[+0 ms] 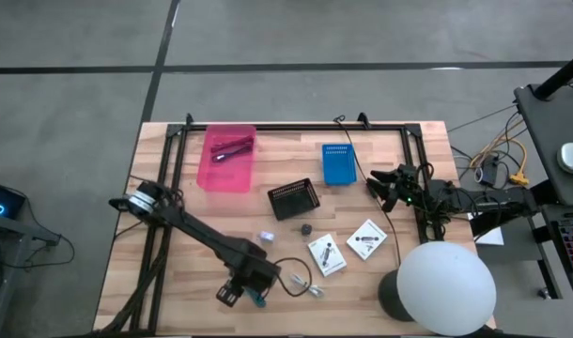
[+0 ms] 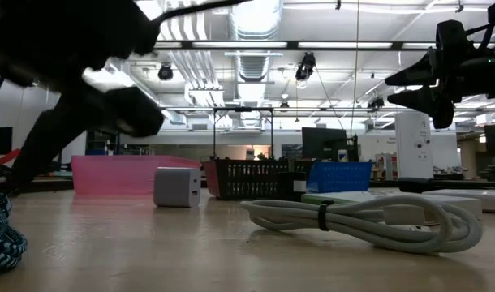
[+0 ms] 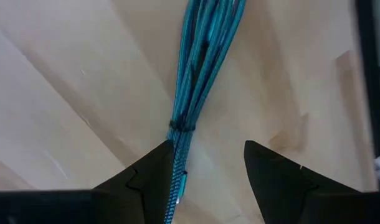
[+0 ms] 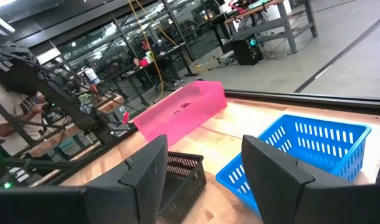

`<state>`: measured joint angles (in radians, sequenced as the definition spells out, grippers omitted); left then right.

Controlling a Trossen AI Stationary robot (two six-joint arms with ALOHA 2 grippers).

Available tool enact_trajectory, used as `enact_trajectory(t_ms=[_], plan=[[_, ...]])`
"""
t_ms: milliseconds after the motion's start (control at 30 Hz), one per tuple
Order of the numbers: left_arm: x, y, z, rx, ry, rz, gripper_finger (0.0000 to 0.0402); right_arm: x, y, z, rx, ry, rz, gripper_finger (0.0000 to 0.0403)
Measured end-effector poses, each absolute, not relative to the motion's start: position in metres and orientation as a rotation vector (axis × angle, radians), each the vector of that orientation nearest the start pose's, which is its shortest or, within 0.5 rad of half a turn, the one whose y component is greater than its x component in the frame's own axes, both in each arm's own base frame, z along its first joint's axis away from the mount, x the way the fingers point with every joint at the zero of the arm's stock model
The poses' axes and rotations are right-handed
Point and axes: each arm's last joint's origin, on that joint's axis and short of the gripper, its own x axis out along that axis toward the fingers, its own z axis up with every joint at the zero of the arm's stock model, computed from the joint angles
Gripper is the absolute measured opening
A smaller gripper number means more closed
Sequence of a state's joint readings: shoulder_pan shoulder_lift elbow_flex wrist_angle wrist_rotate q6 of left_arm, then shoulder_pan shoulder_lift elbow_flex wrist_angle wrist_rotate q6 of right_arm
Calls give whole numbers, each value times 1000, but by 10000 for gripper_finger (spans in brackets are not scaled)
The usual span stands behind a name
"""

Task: Pick and place items into bin
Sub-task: Put the light blue charger cable into the pink bin

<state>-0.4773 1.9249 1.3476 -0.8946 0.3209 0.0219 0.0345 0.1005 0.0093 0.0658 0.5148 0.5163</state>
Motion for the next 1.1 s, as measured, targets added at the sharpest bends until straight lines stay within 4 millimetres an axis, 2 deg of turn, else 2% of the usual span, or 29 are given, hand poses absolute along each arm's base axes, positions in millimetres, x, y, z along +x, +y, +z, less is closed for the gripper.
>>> enact_trajectory(t_ms=[200, 600, 733, 1033, 1100], plan=[[312, -169, 156, 139, 1531, -549, 180, 100, -11, 165, 499, -100, -476, 192], [312, -171, 149, 145, 1466, -563, 174, 100, -11, 165, 505, -101, -476, 192], [311, -170, 148, 153, 1469, -557, 140, 100, -11, 165, 507, -102, -476, 192], [307, -167, 148, 155, 1510, -550, 22, 100, -11, 165, 507, -102, -476, 192], [305, -167, 148, 151, 1528, -553, 12, 100, -11, 165, 506, -102, -476, 192]])
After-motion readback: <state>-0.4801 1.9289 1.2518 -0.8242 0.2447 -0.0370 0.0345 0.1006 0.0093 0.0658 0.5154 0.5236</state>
